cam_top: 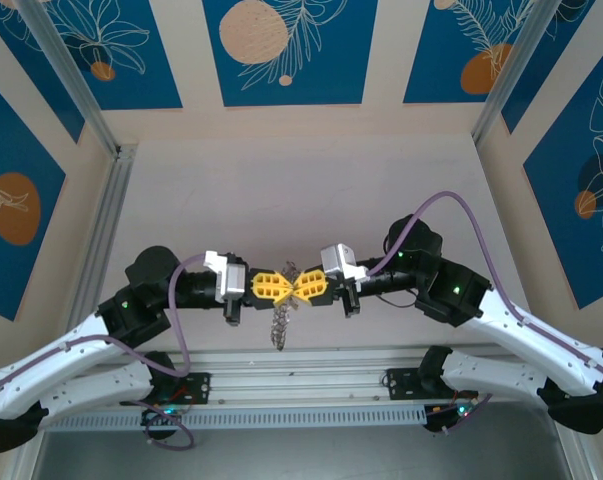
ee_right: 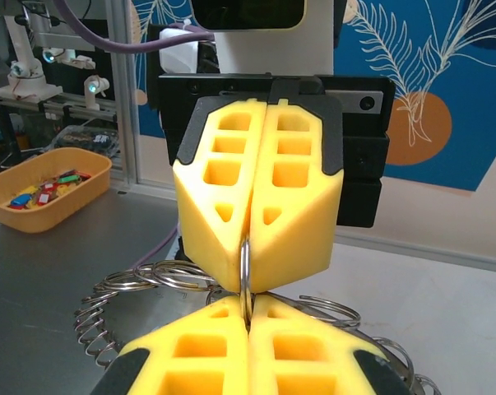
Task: Put the keys on the keyring
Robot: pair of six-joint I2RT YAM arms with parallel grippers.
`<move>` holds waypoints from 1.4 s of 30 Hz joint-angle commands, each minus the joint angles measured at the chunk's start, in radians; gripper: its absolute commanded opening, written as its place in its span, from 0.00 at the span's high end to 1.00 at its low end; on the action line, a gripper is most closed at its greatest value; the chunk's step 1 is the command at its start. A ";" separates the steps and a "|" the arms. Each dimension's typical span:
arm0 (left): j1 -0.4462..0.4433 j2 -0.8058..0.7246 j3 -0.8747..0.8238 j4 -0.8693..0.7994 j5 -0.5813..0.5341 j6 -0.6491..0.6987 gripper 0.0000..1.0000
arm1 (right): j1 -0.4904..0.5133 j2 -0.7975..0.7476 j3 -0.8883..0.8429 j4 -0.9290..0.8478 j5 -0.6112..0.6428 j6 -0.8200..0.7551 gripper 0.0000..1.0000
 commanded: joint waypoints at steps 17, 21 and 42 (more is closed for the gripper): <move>0.000 0.038 0.024 0.007 -0.039 -0.010 1.00 | -0.008 -0.046 0.016 -0.050 0.092 -0.060 1.00; 0.000 0.039 0.022 0.004 -0.043 -0.010 1.00 | -0.007 -0.040 0.018 -0.052 0.104 -0.057 1.00; 0.000 0.013 0.007 -0.076 -0.095 0.010 1.00 | -0.008 -0.032 0.036 -0.072 0.101 -0.081 1.00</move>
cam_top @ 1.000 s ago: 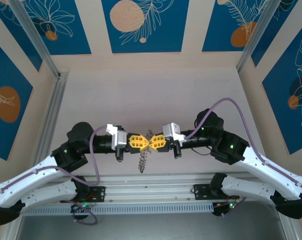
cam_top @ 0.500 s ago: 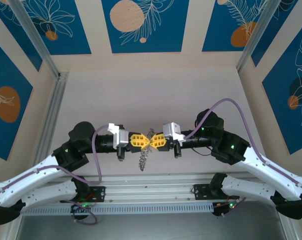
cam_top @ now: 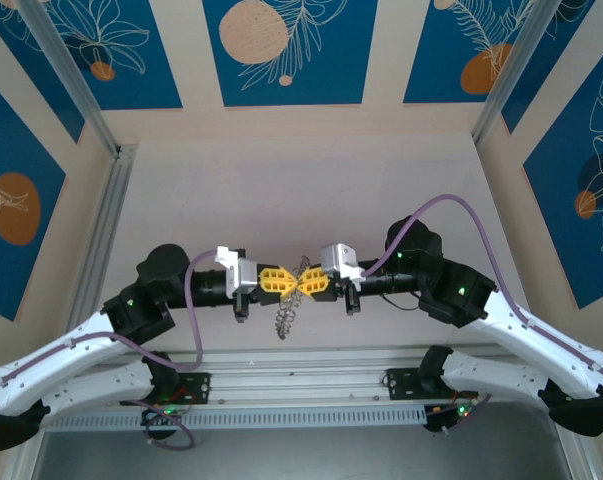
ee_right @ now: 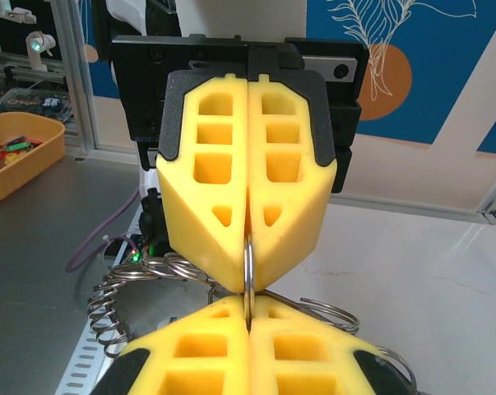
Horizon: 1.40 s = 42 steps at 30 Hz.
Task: Put the keys on the keyring
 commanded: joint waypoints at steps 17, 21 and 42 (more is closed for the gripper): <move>0.000 -0.054 0.126 -0.310 -0.152 0.084 0.53 | 0.003 -0.019 0.091 -0.110 0.109 -0.042 1.00; 0.000 -0.018 0.212 -0.434 -0.226 0.112 0.52 | 0.004 0.022 0.136 -0.185 0.168 -0.045 1.00; -0.001 0.154 0.372 -0.653 -0.225 0.204 0.56 | 0.061 0.216 0.313 -0.391 0.304 -0.074 1.00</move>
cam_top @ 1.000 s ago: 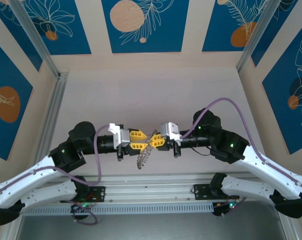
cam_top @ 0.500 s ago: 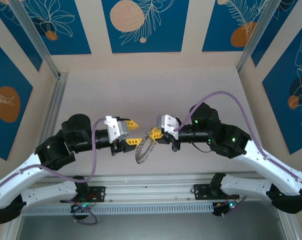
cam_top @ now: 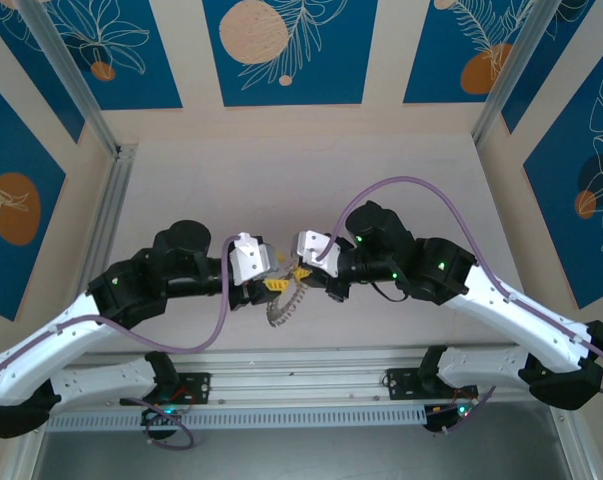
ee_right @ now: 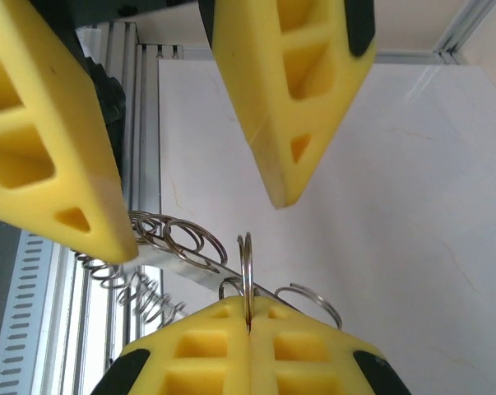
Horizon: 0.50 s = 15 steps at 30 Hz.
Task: Put the keys on the keyring
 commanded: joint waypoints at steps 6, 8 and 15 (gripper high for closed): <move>-0.001 0.028 0.044 -0.026 0.038 0.027 0.58 | 0.013 0.008 0.045 0.002 -0.050 -0.029 1.00; -0.001 0.029 0.042 -0.019 0.041 0.026 0.60 | 0.015 0.010 0.044 0.002 -0.057 -0.032 1.00; 0.000 0.054 0.057 -0.028 0.046 0.032 0.73 | 0.023 0.013 0.045 0.002 -0.066 -0.039 1.00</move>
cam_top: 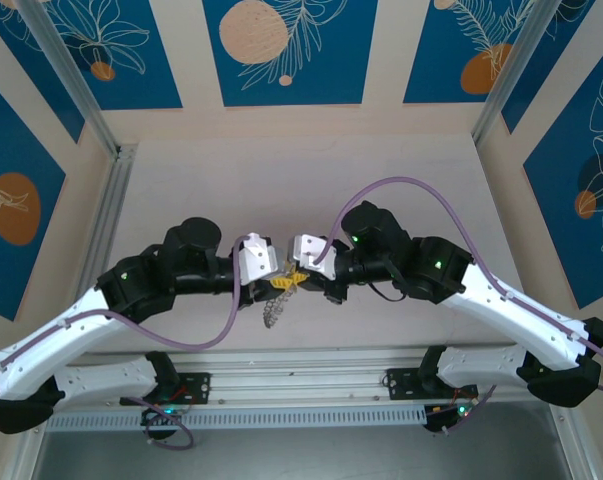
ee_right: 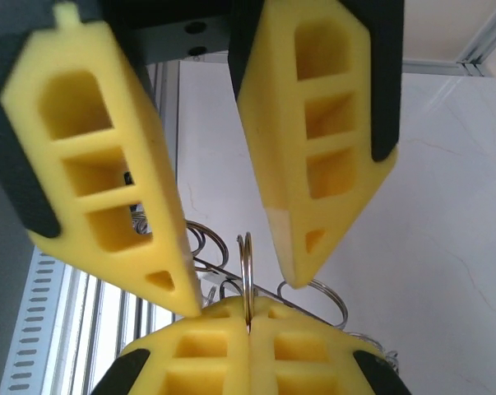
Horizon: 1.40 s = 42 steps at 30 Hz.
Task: Put the keys on the keyring
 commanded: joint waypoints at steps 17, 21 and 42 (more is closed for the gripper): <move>0.000 -0.058 -0.024 0.086 0.059 0.016 1.00 | -0.026 -0.100 -0.064 0.084 -0.074 0.064 0.68; -0.001 -0.091 -0.060 0.144 0.111 0.008 1.00 | -0.081 -0.132 -0.103 0.114 -0.154 0.117 0.69; -0.001 -0.118 -0.098 0.229 0.189 -0.012 1.00 | -0.128 -0.125 -0.158 0.187 -0.429 0.126 0.77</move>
